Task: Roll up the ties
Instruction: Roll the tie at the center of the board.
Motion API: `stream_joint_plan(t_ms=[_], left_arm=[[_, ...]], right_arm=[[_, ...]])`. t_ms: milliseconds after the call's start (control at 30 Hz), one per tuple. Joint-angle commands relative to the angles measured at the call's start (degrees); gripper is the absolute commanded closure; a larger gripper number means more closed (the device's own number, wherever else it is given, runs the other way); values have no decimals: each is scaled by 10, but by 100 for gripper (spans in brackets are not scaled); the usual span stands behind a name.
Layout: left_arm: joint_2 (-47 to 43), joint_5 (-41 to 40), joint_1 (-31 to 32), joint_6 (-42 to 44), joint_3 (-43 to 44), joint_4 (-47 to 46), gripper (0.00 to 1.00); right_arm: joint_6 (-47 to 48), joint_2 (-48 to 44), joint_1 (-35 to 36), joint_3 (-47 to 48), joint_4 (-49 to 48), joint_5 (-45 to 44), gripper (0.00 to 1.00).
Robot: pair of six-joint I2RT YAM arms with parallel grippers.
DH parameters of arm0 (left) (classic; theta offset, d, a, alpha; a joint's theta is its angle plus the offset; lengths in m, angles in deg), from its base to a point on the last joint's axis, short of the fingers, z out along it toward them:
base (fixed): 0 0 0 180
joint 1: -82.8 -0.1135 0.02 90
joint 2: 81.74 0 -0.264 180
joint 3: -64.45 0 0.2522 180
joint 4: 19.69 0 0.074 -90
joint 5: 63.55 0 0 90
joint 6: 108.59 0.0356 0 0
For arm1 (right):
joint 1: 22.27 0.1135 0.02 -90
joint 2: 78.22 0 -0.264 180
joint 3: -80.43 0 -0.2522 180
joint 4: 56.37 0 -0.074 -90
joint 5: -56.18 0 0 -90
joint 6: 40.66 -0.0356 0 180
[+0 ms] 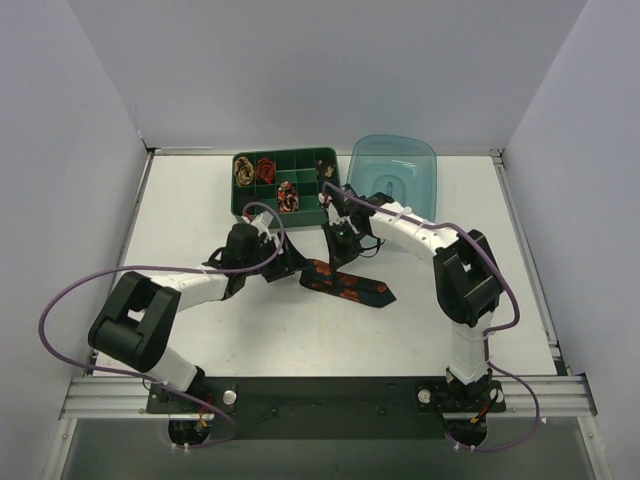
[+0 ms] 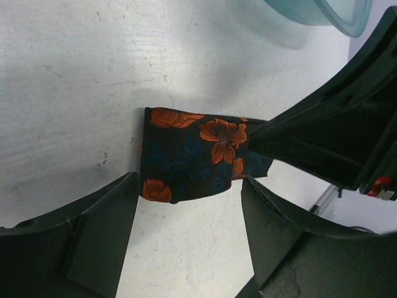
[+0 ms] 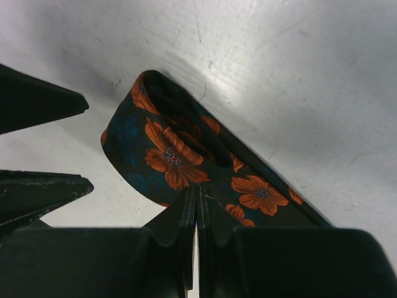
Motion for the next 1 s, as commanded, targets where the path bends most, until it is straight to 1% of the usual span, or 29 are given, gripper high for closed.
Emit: stream_joint_plan(t_ms=[0,167,267,600,767,967], left_arm=[[41,74,-19,-50,-27,-138,23],[95,100,-20,-59,-36,-183,24],[114,102,-20,-60,-38,-188,24],[144,104,-20,-55,-49,-209,25],[158,110,-19,-59,-59,-235,25],[180,115,4,-56,-51,-251,26]], right_arm=[[-6,-19,12,-25,-8,16,100],[-10,-17,16,-40,-28,20,100],[-12,-10,17,-39,-32,21,100],[-11,10,24,-63,-31,9,100],[-11,9,24,-80,-36,5,100],[-13,11,24,-86,-35,-4,100]])
